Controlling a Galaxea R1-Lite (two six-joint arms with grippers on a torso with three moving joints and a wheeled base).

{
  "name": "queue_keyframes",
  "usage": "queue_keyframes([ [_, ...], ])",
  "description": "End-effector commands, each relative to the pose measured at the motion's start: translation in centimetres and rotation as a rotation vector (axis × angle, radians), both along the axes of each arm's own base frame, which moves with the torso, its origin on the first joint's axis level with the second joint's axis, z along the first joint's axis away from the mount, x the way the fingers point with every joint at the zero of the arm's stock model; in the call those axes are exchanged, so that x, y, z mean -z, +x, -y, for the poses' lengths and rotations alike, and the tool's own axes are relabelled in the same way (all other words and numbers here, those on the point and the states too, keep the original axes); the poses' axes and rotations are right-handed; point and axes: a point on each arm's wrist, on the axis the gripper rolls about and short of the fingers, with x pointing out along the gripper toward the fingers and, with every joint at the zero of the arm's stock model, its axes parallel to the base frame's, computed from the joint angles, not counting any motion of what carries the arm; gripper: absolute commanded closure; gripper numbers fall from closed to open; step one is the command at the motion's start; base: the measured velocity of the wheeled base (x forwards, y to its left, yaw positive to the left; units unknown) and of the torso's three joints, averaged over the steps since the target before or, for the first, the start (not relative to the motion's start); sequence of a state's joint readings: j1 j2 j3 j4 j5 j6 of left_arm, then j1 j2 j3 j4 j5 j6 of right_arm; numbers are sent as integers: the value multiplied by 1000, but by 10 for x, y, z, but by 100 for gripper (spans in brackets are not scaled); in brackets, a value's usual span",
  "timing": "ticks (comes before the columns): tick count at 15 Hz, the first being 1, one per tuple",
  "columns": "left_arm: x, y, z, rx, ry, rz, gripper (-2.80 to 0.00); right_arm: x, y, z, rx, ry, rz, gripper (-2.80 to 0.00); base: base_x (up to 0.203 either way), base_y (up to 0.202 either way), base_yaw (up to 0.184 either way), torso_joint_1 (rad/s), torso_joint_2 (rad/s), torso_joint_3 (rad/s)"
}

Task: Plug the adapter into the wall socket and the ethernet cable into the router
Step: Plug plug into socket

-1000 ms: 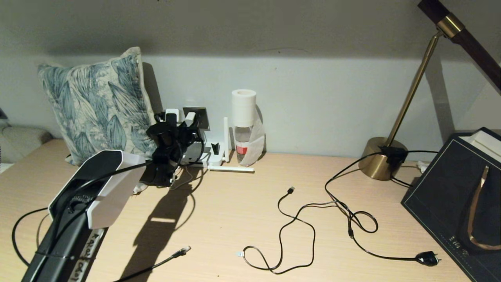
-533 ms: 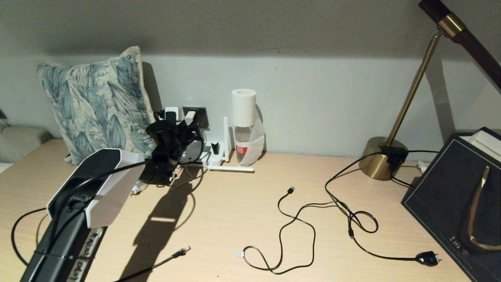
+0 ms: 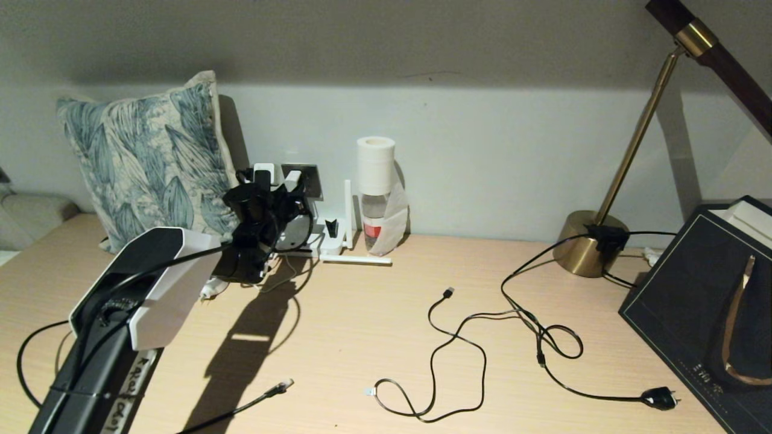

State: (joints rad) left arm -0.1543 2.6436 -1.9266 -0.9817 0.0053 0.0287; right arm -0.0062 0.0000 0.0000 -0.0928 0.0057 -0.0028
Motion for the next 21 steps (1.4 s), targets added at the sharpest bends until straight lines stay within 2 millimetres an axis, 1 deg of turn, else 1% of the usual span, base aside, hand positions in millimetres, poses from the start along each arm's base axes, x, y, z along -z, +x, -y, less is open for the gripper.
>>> queue_keyframes([
  [1, -3, 0, -3, -5, 0, 12, 0, 10, 3, 0, 0, 0, -36, 0, 0, 0, 0, 0, 0, 0],
  [8, -1, 1, -9, -8, 13, -39, 0, 10, 3, 0, 0, 0, -36, 0, 0, 0, 0, 0, 0, 0],
  [10, -5, 0, -9, -6, 13, -36, 0, 10, 3, 0, 0, 0, -36, 0, 0, 0, 0, 0, 0, 0],
  [16, -9, 0, -13, -7, 15, -36, 0, 10, 3, 0, 0, 0, -36, 0, 0, 0, 0, 0, 0, 0],
  [21, -20, -2, -16, -2, 18, -17, 0, 10, 3, 0, 0, 0, -36, 0, 0, 0, 0, 0, 0, 0],
])
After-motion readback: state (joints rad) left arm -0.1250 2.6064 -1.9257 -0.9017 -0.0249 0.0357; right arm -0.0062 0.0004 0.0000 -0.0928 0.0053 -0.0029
